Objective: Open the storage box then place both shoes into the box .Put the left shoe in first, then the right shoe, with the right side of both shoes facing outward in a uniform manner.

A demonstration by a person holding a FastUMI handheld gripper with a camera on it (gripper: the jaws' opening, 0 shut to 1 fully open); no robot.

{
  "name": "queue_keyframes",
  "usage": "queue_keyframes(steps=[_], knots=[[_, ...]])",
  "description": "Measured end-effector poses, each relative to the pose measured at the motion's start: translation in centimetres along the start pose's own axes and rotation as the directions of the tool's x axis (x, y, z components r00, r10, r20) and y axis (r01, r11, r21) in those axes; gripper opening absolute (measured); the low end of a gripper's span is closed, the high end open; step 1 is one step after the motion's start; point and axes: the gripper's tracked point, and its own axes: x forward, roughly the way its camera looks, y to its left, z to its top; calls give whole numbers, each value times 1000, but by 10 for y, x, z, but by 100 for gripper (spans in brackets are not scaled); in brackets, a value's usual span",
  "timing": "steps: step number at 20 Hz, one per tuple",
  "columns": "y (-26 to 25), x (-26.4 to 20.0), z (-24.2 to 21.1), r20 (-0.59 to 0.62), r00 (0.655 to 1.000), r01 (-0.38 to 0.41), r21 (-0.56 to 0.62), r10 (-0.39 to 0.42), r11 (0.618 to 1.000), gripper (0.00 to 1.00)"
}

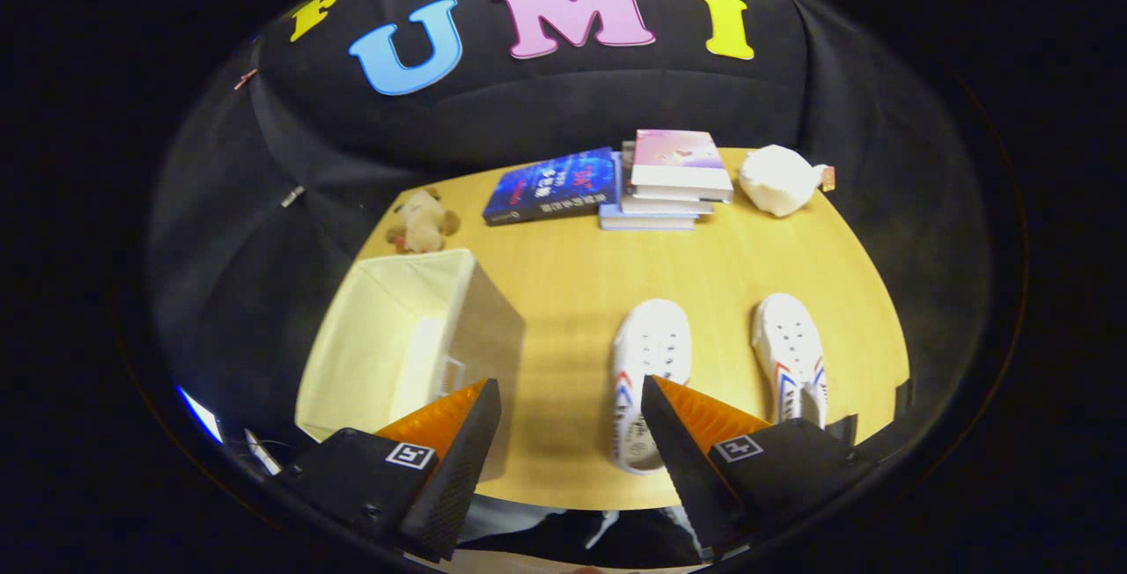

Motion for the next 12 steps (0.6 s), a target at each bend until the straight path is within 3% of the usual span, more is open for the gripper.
queue_keyframes(steps=[5, 9, 12], knots=[[-75, 33, -30, -75, 990, 110, -130, -121, 985, 99], [-109, 68, -58, -152, 978, 112, -205, -145, 972, 99], [-111, 91, -69, -204, 973, 67, -207, -110, 976, 100]])
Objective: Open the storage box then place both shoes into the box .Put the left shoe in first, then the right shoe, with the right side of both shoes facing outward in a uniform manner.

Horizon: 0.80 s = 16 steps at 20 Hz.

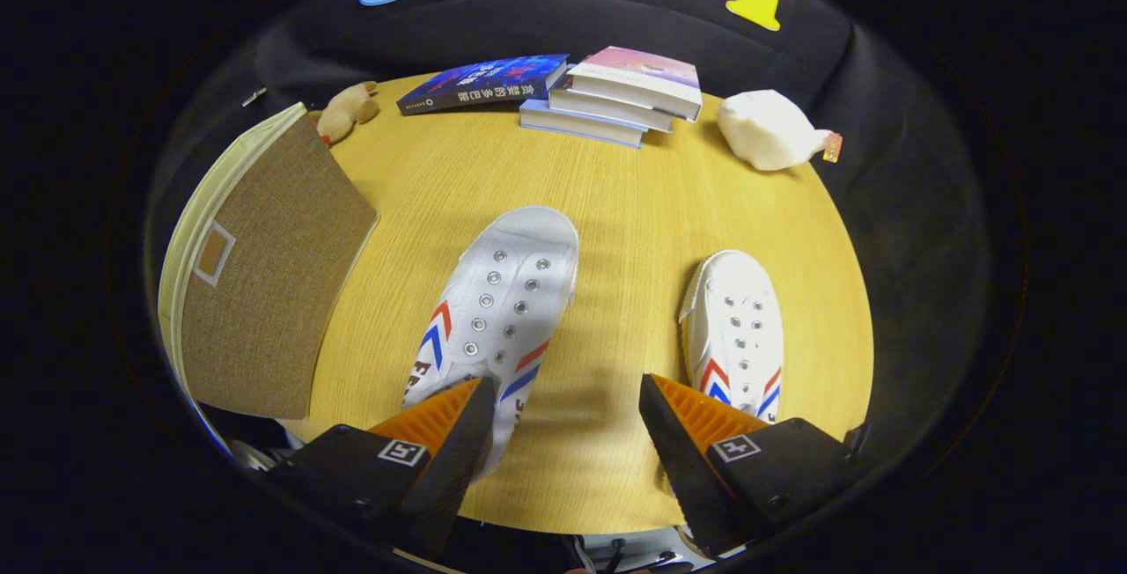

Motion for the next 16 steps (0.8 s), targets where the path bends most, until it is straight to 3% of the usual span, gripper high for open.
queue_keyframes(steps=[5, 7, 10, 16], knots=[[15, 21, 0, -41, 994, -95, 51, 97, 994, 96], [27, 22, 1, -31, 987, -153, 84, 156, 985, 75], [35, 22, 0, -38, 984, -169, 125, 175, 978, 28], [32, 21, 0, -38, 988, -134, 248, 148, 960, 6]])
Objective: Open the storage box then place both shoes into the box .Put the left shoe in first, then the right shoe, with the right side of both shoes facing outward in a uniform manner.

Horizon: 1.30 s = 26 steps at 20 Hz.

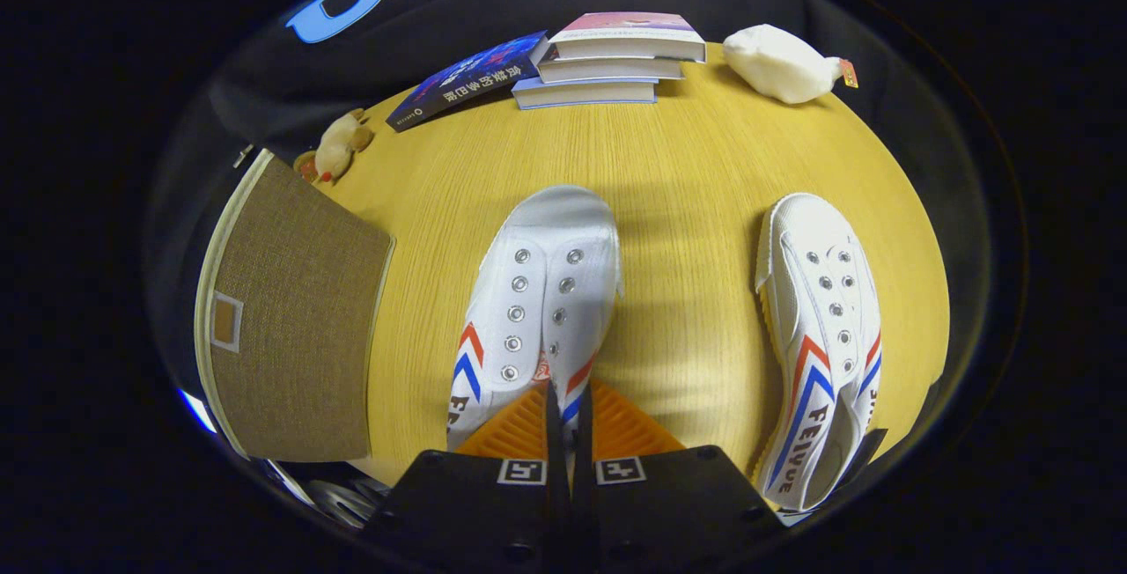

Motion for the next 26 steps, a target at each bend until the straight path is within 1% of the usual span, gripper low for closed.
queue_keyframes(steps=[2, 4, 6, 8, 10, 11, 13, 16, 18, 19, 21, 23, 26], knots=[[1, -1, 1, -11, 1000, 12, 48, -12, 999, 5], [6, -8, 7, 7, 1000, 11, 89, -12, 996, 5], [11, -23, 14, 41, 999, 23, 110, -28, 994, 5], [18, -39, 21, 86, 996, 6, 156, -19, 988, 5], [25, -62, 27, 112, 994, -11, 213, -14, 977, 5], [28, -75, 32, 134, 991, -12, 223, -19, 975, 5], [38, -107, 39, 180, 983, -12, 225, -30, 974, 5], [70, -152, 44, 231, 973, -39, 227, -15, 973, 5], [102, -175, 42, 255, 966, -86, 212, 30, 974, 5], [122, -183, 40, 264, 963, -121, 215, 62, 969, 5], [156, -191, 37, 256, 958, -193, 228, 132, 954, 5], [185, -193, 38, 250, 949, -247, 219, 191, 944, 5], [220, -190, 40, 232, 945, -272, 159, 232, 949, 5]])
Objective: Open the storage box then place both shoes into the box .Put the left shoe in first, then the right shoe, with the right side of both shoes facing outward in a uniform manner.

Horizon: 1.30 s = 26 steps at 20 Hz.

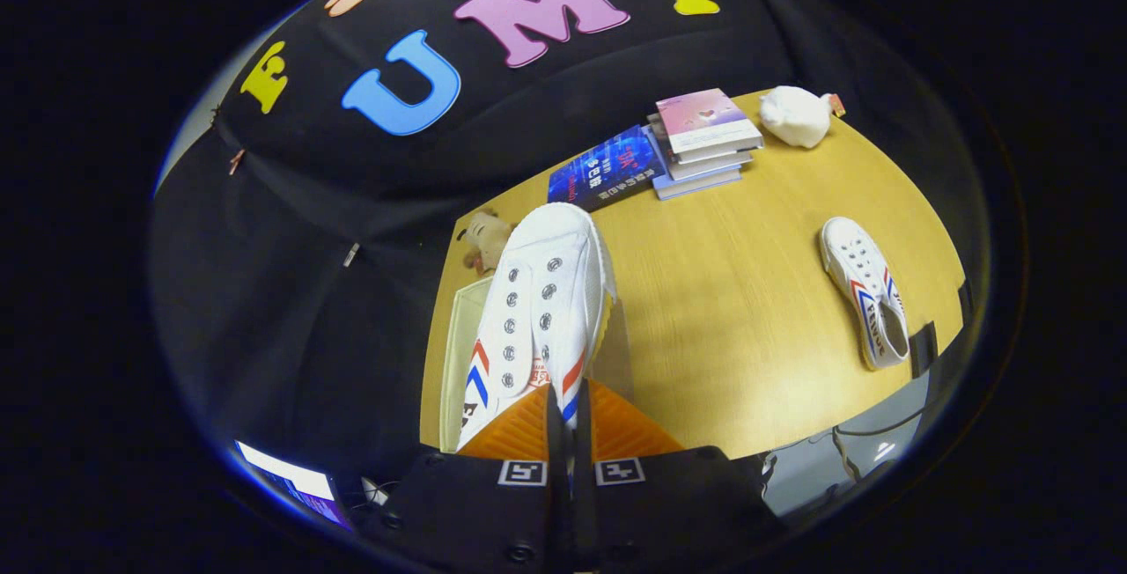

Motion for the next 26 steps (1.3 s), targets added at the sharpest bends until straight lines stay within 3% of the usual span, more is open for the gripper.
queue_keyframes(steps=[8, 20, 26], knots=[[62, 52, -28, -100, 993, -59, -6, 58, 998, 5], [55, 138, -72, -240, 968, 56, -99, -79, 993, 5], [54, 160, -93, -307, 947, 48, -169, -99, 984, 8]])
